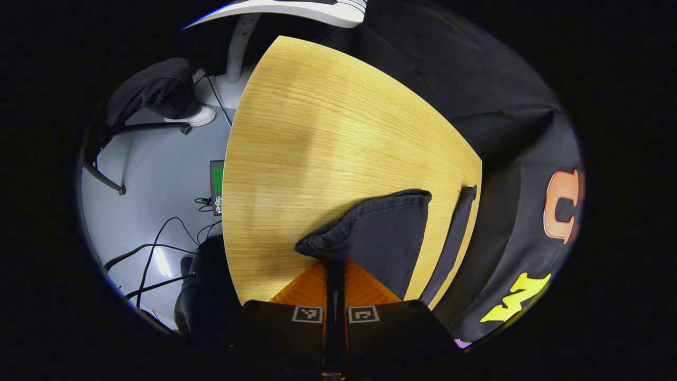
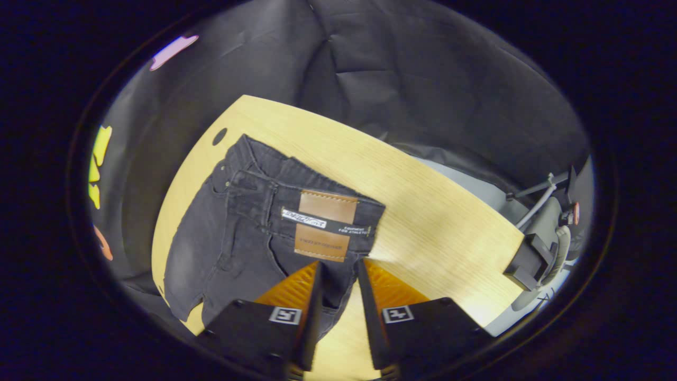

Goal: Grasp the waist and the cuffs of the jeans and fold them to make the two legs overlap; first hold the waist and fold one-third of the jeans toward the cuffs, then hold the cuffs and fold the remaining one-third in the same direction to finish folding.

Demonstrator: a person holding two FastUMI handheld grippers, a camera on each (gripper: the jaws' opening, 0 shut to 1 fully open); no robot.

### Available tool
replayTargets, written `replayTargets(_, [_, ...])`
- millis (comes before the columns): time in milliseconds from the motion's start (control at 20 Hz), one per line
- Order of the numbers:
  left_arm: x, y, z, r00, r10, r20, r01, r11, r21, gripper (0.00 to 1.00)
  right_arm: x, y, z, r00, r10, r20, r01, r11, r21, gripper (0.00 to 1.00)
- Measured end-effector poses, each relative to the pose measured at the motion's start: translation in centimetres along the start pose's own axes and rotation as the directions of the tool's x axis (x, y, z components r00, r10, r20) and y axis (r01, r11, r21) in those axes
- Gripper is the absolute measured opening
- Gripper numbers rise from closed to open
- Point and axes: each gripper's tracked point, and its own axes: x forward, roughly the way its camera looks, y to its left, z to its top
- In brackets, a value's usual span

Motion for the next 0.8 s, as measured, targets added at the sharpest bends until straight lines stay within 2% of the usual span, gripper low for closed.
replayTargets(100, [-0.1,-0.1,-0.1,1.000,-0.005,-0.005,0.005,1.000,-0.009,0.04,0.0,0.2,-0.2,1.000,0.017,-0.014,-0.017,1.000,0.025,0.12])
replayTargets(150, [0.0,-0.2,-0.1,1.000,-0.013,-0.007,0.013,1.000,-0.022,0.04,0.3,0.0,0.0,0.999,0.032,-0.013,-0.032,0.999,0.020,0.11])
replayTargets(200, [0.0,-0.4,-0.2,1.000,-0.022,-0.012,0.021,0.999,-0.038,0.03,-1.0,0.3,0.4,0.999,0.048,-0.012,-0.048,0.998,0.042,0.06])
replayTargets(250, [0.0,-0.4,-0.1,1.000,-0.026,-0.017,0.025,0.998,-0.055,0.04,0.1,0.2,-0.1,0.997,0.071,-0.019,-0.070,0.995,0.069,0.01])
replayTargets(400, [-0.3,-1.3,0.1,0.998,-0.059,-0.021,0.057,0.993,-0.105,0.03,-0.7,0.5,0.2,0.990,0.140,-0.012,-0.137,0.980,0.144,0.00])
replayTargets(600, [-1.1,-3.4,0.1,0.993,-0.109,-0.033,0.103,0.984,-0.147,0.03,-2.6,0.7,0.6,0.976,0.218,0.018,-0.218,0.964,0.153,0.01])
replayTargets(800, [-2.0,-6.4,-0.2,0.986,-0.158,-0.049,0.148,0.975,-0.163,0.03,-5.9,3.9,1.8,0.934,0.350,0.068,-0.357,0.911,0.206,0.01])
